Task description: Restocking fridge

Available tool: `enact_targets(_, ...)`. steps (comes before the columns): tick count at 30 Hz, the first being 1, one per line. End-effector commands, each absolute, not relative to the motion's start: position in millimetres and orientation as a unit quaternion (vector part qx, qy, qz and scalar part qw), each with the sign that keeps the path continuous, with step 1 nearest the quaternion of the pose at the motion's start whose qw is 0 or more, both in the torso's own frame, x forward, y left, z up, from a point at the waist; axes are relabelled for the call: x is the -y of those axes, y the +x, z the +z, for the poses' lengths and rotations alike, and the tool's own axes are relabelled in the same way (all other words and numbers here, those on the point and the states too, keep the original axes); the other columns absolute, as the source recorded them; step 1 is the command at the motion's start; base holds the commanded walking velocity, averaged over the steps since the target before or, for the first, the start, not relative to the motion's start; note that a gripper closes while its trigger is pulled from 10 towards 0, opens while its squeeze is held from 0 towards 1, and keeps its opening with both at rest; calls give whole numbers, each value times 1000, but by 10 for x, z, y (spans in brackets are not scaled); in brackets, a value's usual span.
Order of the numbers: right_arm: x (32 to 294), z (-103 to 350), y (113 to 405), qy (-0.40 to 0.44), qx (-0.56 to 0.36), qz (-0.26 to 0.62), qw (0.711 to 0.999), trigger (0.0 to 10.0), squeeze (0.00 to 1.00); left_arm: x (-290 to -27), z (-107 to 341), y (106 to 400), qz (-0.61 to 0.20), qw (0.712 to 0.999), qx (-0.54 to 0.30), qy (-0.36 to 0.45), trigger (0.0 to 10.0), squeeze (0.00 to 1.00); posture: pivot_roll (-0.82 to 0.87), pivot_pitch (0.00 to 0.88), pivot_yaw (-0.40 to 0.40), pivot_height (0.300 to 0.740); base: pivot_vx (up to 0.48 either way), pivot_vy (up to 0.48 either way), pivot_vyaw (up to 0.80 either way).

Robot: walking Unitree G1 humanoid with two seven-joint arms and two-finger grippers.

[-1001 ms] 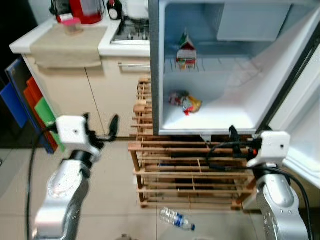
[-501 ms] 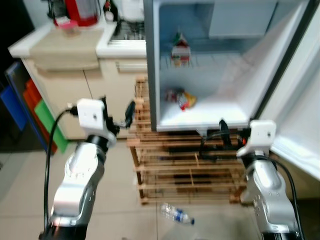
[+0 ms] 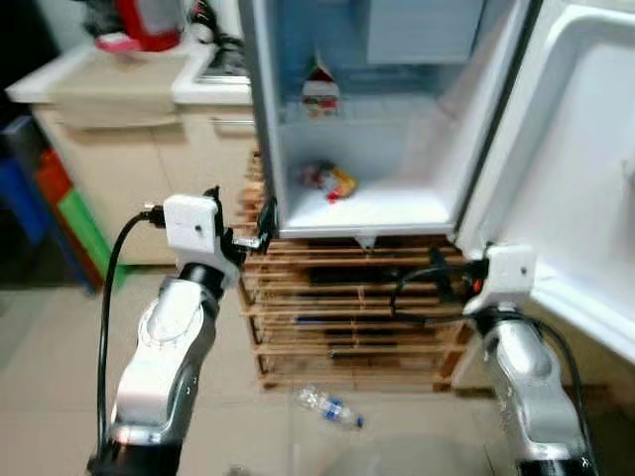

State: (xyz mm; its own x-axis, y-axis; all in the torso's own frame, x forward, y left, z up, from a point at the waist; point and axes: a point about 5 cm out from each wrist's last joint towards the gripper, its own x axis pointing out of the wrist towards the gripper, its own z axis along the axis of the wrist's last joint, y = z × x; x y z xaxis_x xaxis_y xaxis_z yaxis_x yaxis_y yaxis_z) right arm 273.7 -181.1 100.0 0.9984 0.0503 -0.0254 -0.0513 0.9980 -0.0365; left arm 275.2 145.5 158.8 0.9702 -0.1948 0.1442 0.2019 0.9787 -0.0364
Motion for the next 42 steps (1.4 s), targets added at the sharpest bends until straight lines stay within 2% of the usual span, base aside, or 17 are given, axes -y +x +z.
enact_targets(1, 1800, 992, 2745, -22, -14, 30, 999, 10000, 0, -1453, 1651, 2782, -106, 991, 81, -18, 10000, 0, -58, 0, 37, 740, 0, 0, 0)
enact_targets(5, 1838, 921, 2675, -33, -29, 38, 998, 10000, 0, -1449, 1640, 2789, -110, 991, 78, -18, 10000, 0, -58, 0, 36, 740, 0, 0, 0)
enact_targets(8, 1990, 648, 2549, -47, -107, 25, 993, 10000, 0, -1450, 1519, 2861, -123, 992, 39, 1, 10000, 0, -59, 0, 29, 740, 0, 0, 0)
enact_targets(10, 2188, 473, 2457, -48, -155, -28, 986, 10000, 0, -1459, 1367, 2957, -133, 991, -6, 22, 10000, 0, -59, 0, 29, 740, 0, 0, 0)
enact_targets(11, 2188, 473, 2457, -48, -155, -28, 986, 10000, 0, -1459, 1367, 2957, -133, 991, -6, 22, 10000, 0, -59, 0, 29, 740, 0, 0, 0)
enact_targets(13, 2446, 328, 2362, -62, -200, -106, 972, 10000, 0, -1521, 1258, 3097, -123, 991, -41, 31, 10000, 0, -80, 0, 44, 740, 0, 0, 0)
enact_targets(20, 2804, 272, 2183, -80, -233, -211, 946, 10000, 0, -1463, 1407, 3074, -148, 989, 4, 2, 10000, 0, -108, 0, 79, 740, 0, -201, 0)
enact_targets(24, 2890, -86, 1773, -70, -344, -215, 912, 10000, 0, -1330, 1372, 2919, -199, 980, 11, -15, 10000, 0, -112, 0, 77, 740, 0, -469, 0)
enact_targets(26, 2909, -179, 1665, -65, -375, -217, 899, 10000, 0, -1317, 1341, 2895, -202, 979, 5, -18, 10000, 0, -113, 0, 76, 740, 0, -469, 0)
enact_targets(28, 3005, -378, 1421, -49, -437, -239, 866, 10000, 0, -1325, 1264, 2883, -195, 981, -9, -17, 10000, 0, -113, 0, 74, 740, 0, -469, 0)
enact_targets(29, 3005, -378, 1421, -49, -437, -239, 866, 10000, 0, -1325, 1264, 2883, -195, 981, -9, -17, 10000, 0, -113, 0, 74, 740, 0, -469, 0)
enact_targets(31, 3250, -485, 1233, -48, -472, -288, 832, 10000, 0, -1356, 1265, 2927, -187, 982, -10, -14, 10000, 0, -112, 0, 73, 740, 0, -469, 0)
enact_targets(32, 3250, -485, 1233, -48, -472, -288, 832, 10000, 0, -1356, 1265, 2927, -187, 982, -10, -14, 10000, 0, -112, 0, 73, 740, 0, -469, 0)
enact_targets(33, 3412, -483, 1167, -55, -479, -310, 819, 10000, 0, -1370, 1282, 2953, -186, 982, -8, -11, 10000, 0, -112, 0, 74, 740, 0, -469, 0)
enact_targets(36, 3637, -393, 1156, -76, -473, -340, 810, 10000, 0, -1400, 1264, 2984, -177, 984, -17, -9, 10000, 0, -113, 0, 75, 740, 0, -449, 0)
enact_targets(40, 3940, -135, 1268, -125, -424, -390, 807, 10000, 0, -1493, 1100, 3029, -142, 988, -66, -8, 10000, 0, -115, 0, 81, 740, 0, 0, 0)
enact_targets(42, 3979, -92, 1288, -132, -416, -397, 807, 10000, 0, -1506, 1064, 3036, -138, 987, -78, -5, 10000, 0, -115, 0, 82, 740, 0, 0, 0)
